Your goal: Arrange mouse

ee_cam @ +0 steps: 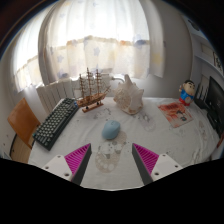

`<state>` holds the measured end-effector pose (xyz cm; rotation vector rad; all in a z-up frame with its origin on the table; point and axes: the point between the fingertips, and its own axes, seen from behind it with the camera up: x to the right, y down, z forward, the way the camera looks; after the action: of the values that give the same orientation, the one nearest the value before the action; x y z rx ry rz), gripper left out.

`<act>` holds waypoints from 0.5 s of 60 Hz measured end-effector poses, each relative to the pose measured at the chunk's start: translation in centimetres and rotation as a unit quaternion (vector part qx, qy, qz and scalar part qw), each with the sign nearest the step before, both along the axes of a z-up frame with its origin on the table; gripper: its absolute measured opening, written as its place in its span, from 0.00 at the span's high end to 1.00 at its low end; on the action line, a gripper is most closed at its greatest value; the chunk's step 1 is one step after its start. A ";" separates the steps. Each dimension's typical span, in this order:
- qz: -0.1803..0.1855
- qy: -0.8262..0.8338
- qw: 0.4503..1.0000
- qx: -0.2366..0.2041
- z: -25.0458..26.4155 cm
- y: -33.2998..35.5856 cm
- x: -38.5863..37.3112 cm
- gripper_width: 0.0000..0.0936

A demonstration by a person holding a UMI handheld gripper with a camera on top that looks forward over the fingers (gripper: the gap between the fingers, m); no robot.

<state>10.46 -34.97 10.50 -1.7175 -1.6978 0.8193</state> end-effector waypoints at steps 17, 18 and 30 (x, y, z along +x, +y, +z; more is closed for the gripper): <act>0.014 0.046 0.999 0.019 -6.4 -2.1 -7.1 0.09; 0.014 0.046 0.999 0.018 -6.8 -2.2 -7.6 0.09; 0.001 0.047 0.999 0.012 -10.1 -1.6 -11.5 0.09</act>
<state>-1.08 -36.57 0.41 -1.6362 -1.6403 0.8637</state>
